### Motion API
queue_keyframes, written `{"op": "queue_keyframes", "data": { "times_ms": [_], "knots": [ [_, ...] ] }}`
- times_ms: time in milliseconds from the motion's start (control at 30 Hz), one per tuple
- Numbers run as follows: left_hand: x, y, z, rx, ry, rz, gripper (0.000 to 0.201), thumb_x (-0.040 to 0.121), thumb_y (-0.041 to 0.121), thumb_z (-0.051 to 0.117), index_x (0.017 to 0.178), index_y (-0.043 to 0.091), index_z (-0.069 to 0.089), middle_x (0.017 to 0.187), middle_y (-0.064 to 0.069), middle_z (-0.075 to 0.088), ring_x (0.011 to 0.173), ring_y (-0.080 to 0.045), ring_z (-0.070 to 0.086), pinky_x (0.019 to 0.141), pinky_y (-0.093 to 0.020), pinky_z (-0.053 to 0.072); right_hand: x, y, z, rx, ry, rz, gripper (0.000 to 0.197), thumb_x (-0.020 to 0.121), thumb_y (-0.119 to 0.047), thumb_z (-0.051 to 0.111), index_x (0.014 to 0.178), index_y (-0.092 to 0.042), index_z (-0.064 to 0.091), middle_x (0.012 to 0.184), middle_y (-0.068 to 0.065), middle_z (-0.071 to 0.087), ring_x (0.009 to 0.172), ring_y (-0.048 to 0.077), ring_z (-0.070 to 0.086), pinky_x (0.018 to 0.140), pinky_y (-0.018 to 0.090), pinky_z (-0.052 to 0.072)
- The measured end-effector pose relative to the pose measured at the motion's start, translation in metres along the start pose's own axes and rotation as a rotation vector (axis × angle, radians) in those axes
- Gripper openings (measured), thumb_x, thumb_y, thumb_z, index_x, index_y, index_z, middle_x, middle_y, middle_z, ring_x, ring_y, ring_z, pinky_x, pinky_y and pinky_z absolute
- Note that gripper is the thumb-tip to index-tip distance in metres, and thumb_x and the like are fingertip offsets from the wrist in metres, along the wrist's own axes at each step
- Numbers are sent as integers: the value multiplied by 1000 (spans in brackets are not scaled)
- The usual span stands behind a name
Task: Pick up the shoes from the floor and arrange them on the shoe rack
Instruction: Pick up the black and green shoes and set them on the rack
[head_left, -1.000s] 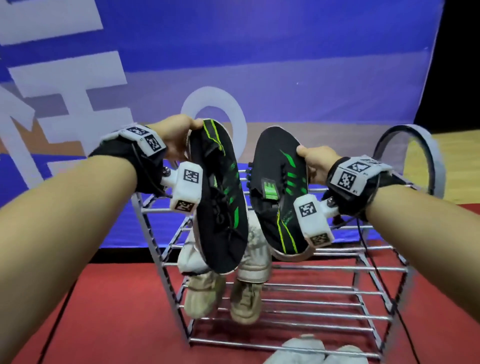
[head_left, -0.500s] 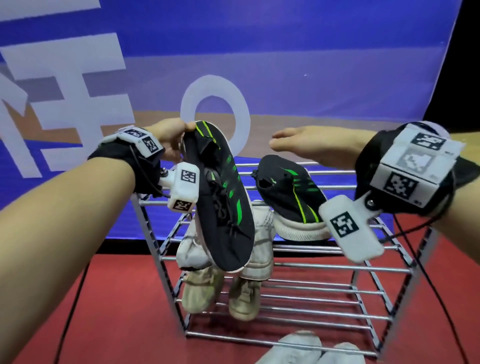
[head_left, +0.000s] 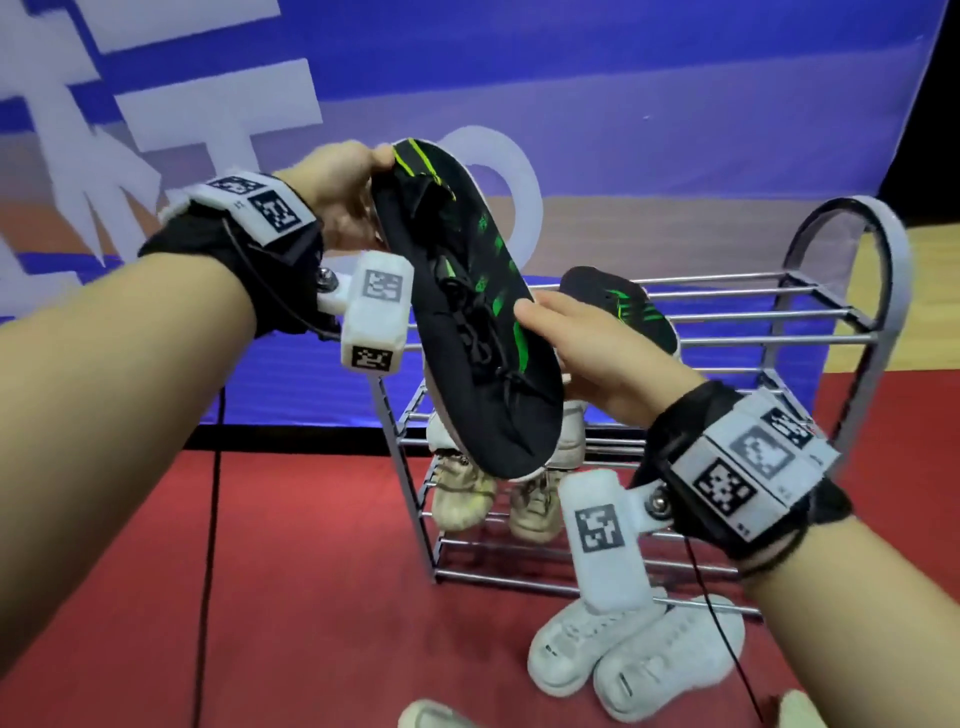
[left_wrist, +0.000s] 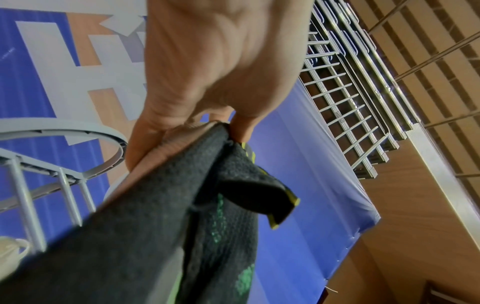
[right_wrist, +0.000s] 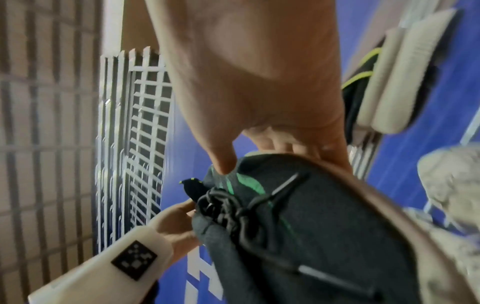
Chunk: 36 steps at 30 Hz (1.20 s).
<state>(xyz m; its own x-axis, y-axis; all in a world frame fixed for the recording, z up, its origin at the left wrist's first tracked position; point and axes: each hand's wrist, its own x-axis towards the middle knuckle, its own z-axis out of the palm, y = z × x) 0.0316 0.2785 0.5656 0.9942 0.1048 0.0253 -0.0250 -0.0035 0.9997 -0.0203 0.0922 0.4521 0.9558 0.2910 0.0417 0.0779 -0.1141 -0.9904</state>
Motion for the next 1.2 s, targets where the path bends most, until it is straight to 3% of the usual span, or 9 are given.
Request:
{"op": "queue_keyframes", "data": {
  "times_ms": [133,267,333,400,533,733,1033,1100,1200],
  "knots": [
    [-20,-9,6,-15,79,107,35,104,26,29,78,16,51,52,4,61,40,-7,59,44,-26,52,-1,5,7,135,90,-68,39,96,-15,47,132,-27,53,109,6,69,88,18,63,80,32,51],
    [-37,-33,7,90,-80,86,48,100,49,23,71,21,49,64,5,46,59,-9,46,76,-30,42,5,9,0,295,183,-102,40,95,-3,46,134,-11,53,121,12,65,94,22,65,81,29,55],
    [-47,-52,6,131,-140,-10,51,93,58,33,95,14,58,78,2,54,71,-12,56,86,-38,45,6,11,3,373,205,-98,39,96,-1,44,134,-8,53,116,14,66,86,21,65,75,26,56],
    [-58,-75,8,135,-155,-91,60,90,60,39,119,10,51,84,0,63,75,-15,61,79,-37,50,7,10,7,463,216,-95,37,97,-1,40,132,-6,54,103,12,67,76,16,64,71,25,56],
    [-78,-103,9,142,-271,-144,51,93,61,31,95,19,60,82,-1,69,78,-16,66,73,-34,54,6,4,11,712,176,-58,33,101,-3,32,129,-7,49,95,11,63,71,17,62,65,30,57],
    [-86,-114,1,119,-275,-38,48,87,20,62,132,17,46,111,-3,67,91,-18,68,88,-43,55,-1,3,15,844,121,40,24,103,-6,30,88,-10,49,96,12,60,98,29,59,82,48,47],
    [-54,-130,-1,-67,-96,-19,40,96,-4,40,134,8,45,103,-7,68,78,-13,71,60,-29,59,14,17,-20,129,365,12,23,92,-16,48,103,0,61,88,5,52,80,19,52,64,25,46],
    [-41,-138,-3,-75,-50,-29,42,97,-3,39,138,7,39,116,-13,64,83,-16,69,58,-31,59,15,21,-33,-42,575,-131,25,84,-15,47,94,-6,68,82,5,59,80,22,58,74,33,53],
    [-19,-142,-7,-45,-20,7,41,99,-1,35,139,6,41,125,-17,58,90,-22,66,71,-40,60,14,25,-49,-444,752,-145,31,87,-17,46,111,-15,65,121,16,55,117,34,48,100,36,39]
  ]
}}
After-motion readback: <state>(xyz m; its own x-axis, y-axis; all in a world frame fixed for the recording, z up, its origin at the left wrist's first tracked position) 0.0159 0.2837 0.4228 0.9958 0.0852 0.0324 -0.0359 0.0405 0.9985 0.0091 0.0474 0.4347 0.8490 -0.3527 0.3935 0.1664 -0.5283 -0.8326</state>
